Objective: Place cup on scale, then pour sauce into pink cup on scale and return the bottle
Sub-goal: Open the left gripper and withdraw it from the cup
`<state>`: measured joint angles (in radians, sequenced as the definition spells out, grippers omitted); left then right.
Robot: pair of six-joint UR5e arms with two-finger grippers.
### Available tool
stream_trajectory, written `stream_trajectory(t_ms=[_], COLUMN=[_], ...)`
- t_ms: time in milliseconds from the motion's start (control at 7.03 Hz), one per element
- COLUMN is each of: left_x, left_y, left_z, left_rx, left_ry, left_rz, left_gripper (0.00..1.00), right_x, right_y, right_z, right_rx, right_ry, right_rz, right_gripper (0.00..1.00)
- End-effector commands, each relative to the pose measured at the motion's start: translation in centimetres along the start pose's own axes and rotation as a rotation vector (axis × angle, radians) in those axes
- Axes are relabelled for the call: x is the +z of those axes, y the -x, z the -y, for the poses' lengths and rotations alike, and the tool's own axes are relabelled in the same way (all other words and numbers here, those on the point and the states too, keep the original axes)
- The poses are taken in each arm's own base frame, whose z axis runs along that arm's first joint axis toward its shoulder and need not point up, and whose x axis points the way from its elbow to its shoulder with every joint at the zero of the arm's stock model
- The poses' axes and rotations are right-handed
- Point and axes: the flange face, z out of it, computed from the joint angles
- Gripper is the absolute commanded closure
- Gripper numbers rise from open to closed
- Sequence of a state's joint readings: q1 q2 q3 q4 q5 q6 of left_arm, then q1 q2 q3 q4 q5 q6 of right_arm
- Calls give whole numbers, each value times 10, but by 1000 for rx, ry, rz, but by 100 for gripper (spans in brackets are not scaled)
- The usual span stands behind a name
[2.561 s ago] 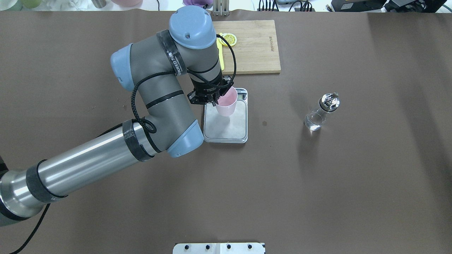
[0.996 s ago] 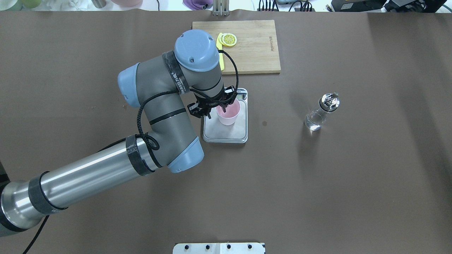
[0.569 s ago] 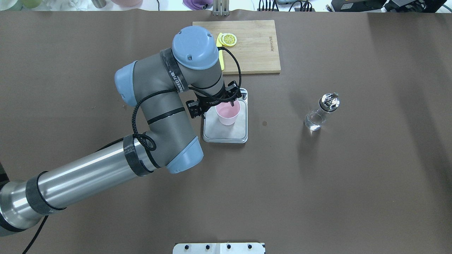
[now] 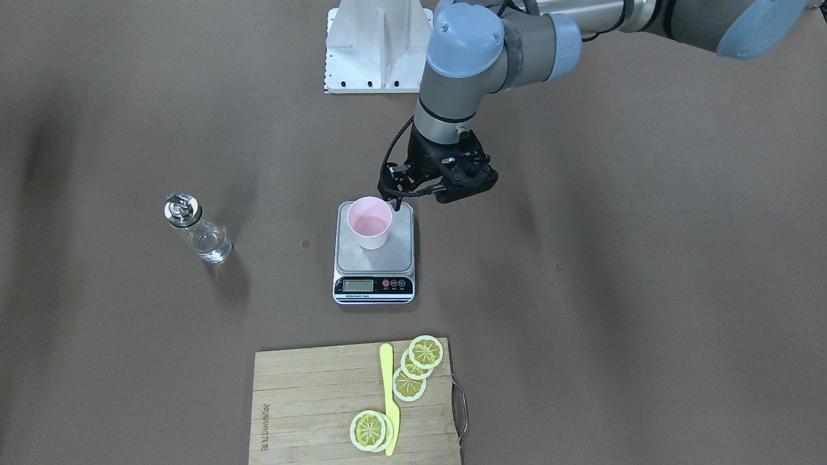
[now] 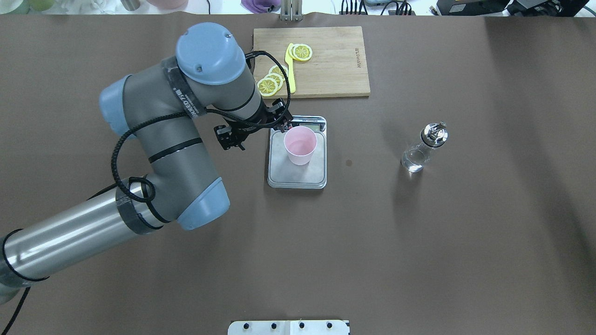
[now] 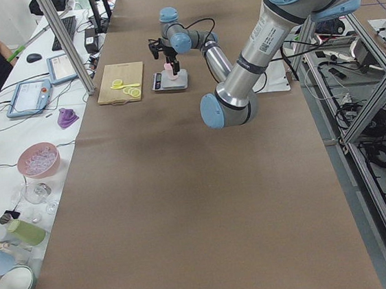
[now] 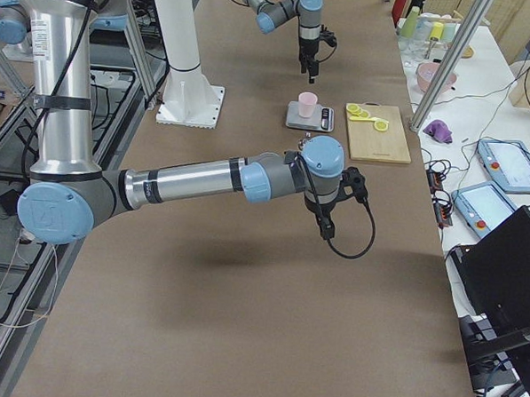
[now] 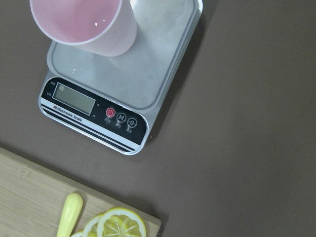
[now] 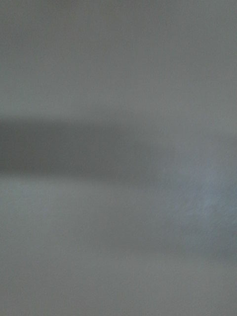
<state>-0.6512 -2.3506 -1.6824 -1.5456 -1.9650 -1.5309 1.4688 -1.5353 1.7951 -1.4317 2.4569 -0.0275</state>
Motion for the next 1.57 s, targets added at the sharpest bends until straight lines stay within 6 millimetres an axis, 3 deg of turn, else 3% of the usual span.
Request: stream_trajectory(t_ms=[0,142,427,711,996,1138,1281,1423], left_x=[-34,-45,-58,-79,-88,-90,-95,-95], left_y=[40,52,79,149,222,256,273,274], left_z=[21,36,67,101,136,145,153,153], left_rx=[63,71,66,122,151,221,242,242], left_ry=[-37,-57,-89,-76,-84,-87,-94,-93], left_rz=[13,10,22,42,94,124,137,138], left_gripper=[1,1,1,1,1,1,1,1], right_x=[-1,1,-19,-17,-19,1,16,26], right_y=[52,59,123,180,243,278,298,300], right_z=[23,26,68,82,77,70,54,23], right_rx=[-130,-124,-159,-162,-77,-72,-65,-54], right_ry=[-35,-37,-128,-159,-239,-289,-305,-351], right_rz=[-10,1,-2,2,-2,-25,-41,-50], right_gripper=[1,2,0,0,0,0,0,0])
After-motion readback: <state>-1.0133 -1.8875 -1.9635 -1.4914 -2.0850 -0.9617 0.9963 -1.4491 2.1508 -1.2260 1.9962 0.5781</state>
